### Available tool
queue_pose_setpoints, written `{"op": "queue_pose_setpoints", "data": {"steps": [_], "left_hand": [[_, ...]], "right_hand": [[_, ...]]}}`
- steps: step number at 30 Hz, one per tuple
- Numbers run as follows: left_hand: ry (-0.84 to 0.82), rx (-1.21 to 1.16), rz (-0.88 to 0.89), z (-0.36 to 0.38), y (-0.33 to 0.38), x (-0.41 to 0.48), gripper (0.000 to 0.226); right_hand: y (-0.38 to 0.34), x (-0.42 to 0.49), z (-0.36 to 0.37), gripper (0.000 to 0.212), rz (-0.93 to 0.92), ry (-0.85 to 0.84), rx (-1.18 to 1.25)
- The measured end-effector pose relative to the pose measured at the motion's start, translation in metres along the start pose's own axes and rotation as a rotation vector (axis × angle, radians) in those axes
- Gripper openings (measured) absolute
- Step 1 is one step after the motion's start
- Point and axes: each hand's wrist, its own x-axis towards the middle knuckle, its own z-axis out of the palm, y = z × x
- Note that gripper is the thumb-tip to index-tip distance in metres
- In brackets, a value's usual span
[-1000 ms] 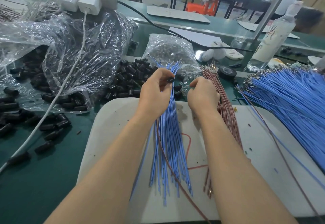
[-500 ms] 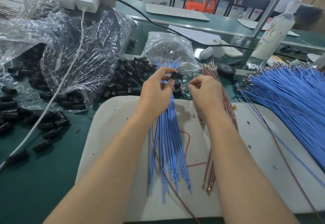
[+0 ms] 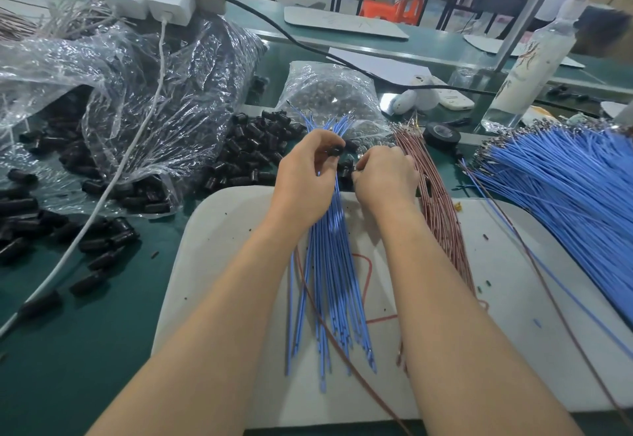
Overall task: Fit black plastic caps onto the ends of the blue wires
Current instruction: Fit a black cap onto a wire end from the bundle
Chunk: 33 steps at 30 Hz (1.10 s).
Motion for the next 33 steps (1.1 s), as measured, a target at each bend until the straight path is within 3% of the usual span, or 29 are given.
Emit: {"op": "queue_pose_setpoints", "data": {"steps": [4,9,14,17,20,25,33], "left_hand": [[0.003,-0.008,0.003,0.0,-0.001,0.0,0.027],[-0.017,0.046,0.007,-0.001,0.001,0.0,0.027],[-0.038,0.105,0.035,0.002,0.001,-0.003,0.026],[-0.069,0.138,0.053,0.004,-0.001,-0.005,0.029],[-0.09,0.23,0.105,0.005,-0.002,-0.006,0.026],[0.051,0.539,0.184,0.007,-0.002,-0.008,0.012],[0.1,0.557,0.121,0.004,0.004,-0.009,0.015]], "right_hand": [[-0.001,-0.002,-0.004,0.026,-0.013,-0.006,0.052],[0.01,-0.013,-0.025,0.007,-0.161,0.025,0.57],[0.015,-0.031,-0.03,0.003,-0.204,-0.027,0.775],[0.015,-0.034,-0.024,0.015,-0.219,-0.064,0.764],[0.017,-0.033,-0.021,0.014,-0.258,0.039,0.639],[0.011,-0.04,-0.02,0.015,-0.341,0.157,0.586],[0.006,-0.044,-0.023,0.014,-0.355,0.057,0.607]]}}
